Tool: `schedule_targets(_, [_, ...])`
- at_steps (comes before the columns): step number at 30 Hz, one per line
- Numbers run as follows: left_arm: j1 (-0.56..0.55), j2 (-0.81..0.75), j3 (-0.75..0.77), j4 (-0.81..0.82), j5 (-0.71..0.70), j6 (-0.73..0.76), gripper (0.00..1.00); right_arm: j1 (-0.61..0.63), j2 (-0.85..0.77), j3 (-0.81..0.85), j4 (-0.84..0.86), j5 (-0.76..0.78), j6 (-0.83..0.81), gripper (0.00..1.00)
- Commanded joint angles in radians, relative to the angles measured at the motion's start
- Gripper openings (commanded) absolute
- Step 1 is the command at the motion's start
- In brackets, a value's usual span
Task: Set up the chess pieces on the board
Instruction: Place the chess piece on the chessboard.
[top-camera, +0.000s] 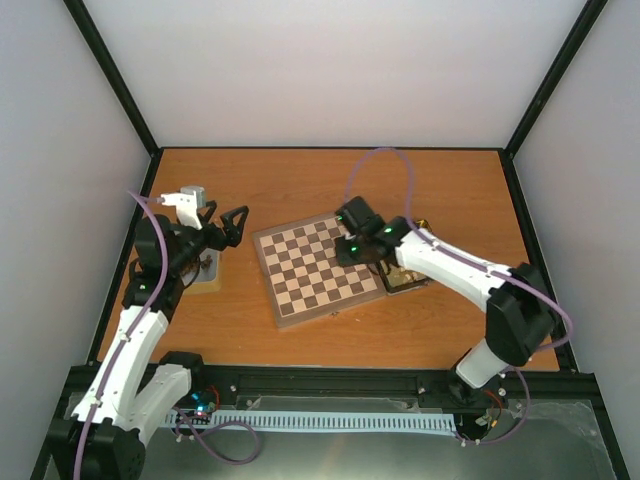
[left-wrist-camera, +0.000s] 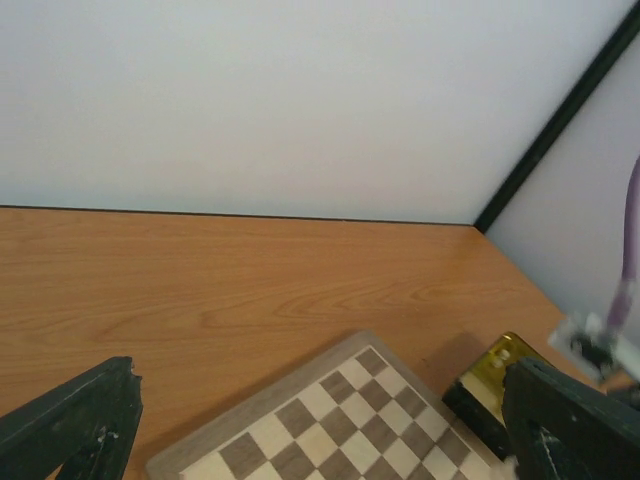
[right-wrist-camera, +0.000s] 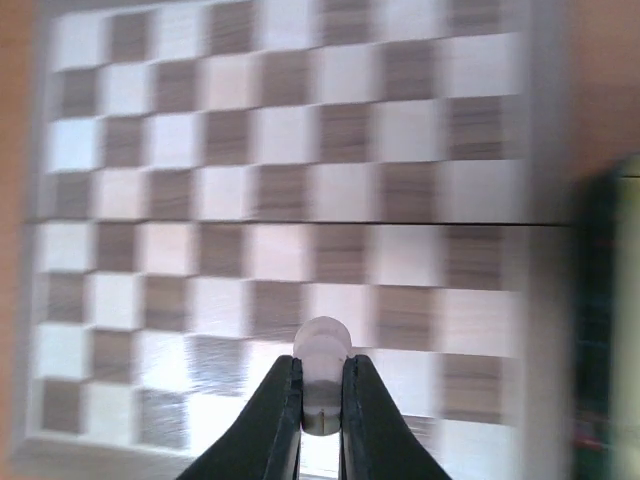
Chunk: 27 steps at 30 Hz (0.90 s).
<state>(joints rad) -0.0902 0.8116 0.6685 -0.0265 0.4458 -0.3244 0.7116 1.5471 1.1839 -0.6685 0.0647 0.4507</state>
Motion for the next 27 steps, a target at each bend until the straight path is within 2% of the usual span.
schedule_targets(1, [-0.004,-0.04,0.028,-0.024,-0.128,0.018,1.0,0.155,0.095,0.072,0.019,-0.101,0.071,0.03])
schedule_targets(6, [-0.003,-0.047,0.032,-0.037,-0.177,0.012,1.0,0.283,0.196,0.143,0.003,-0.137,0.088,0.03])
schedule_targets(11, [-0.003,-0.056,0.032,-0.05,-0.201,0.008,1.0,0.363,0.28,0.211,-0.063,-0.093,0.09,0.03])
schedule_targets(27, [-0.003,-0.07,0.028,-0.052,-0.21,0.005,1.0,0.39,0.379,0.262,-0.153,-0.077,0.084,0.03])
